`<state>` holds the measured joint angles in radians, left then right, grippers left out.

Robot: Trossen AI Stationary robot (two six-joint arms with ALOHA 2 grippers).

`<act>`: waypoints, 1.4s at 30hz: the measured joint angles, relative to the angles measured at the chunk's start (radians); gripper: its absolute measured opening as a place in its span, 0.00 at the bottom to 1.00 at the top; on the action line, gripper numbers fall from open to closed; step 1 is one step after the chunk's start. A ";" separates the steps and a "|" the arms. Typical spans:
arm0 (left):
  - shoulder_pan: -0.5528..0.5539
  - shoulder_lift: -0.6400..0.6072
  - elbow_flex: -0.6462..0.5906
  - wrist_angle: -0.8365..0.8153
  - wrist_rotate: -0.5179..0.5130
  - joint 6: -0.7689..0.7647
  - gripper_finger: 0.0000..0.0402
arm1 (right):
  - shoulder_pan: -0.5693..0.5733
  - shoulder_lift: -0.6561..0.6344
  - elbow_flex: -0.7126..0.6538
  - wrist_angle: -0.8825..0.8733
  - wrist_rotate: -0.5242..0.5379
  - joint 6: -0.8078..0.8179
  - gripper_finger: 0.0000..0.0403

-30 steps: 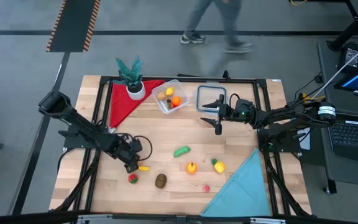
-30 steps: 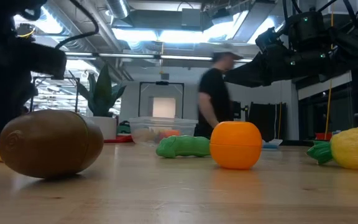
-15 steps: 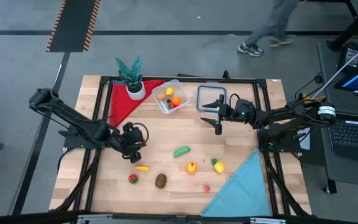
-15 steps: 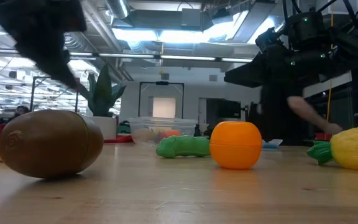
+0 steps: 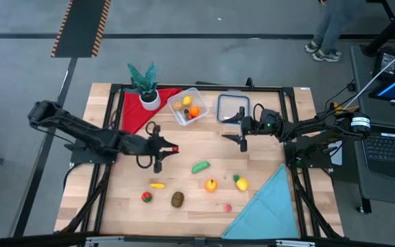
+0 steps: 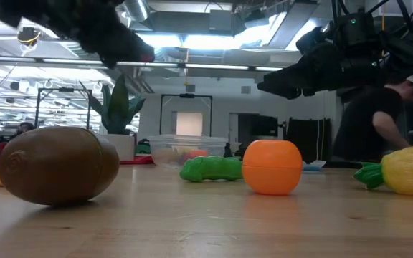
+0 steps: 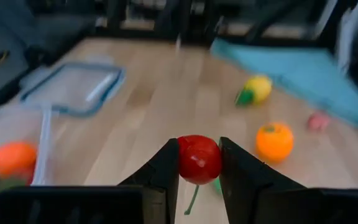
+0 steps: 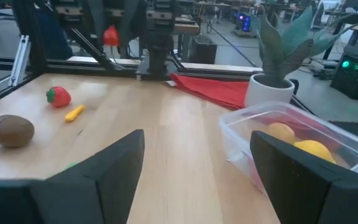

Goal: Pick and placing Produce into tupperware
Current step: Put the cherry into the transparent bin

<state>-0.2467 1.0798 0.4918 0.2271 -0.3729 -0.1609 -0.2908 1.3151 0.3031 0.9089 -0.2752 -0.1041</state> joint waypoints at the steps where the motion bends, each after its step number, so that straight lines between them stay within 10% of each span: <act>1: 0.017 0.000 -0.025 0.060 0.027 0.015 0.20 | 0.000 0.000 0.000 0.002 0.000 0.005 0.73; 18: 0.151 0.001 -0.148 0.363 0.154 0.112 0.22 | 0.000 0.000 0.000 0.014 0.002 -0.002 0.73; 30: 0.169 0.042 -0.148 0.373 -0.210 0.116 0.22 | 0.000 0.000 0.000 0.013 0.178 0.020 0.73; 42: 0.295 0.222 -0.148 0.533 -0.183 0.066 0.21 | 0.000 0.000 0.000 0.015 0.215 0.017 0.73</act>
<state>0.0480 1.3015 0.3435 0.7604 -0.5559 -0.0948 -0.2909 1.3151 0.3031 0.9237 -0.0601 -0.0875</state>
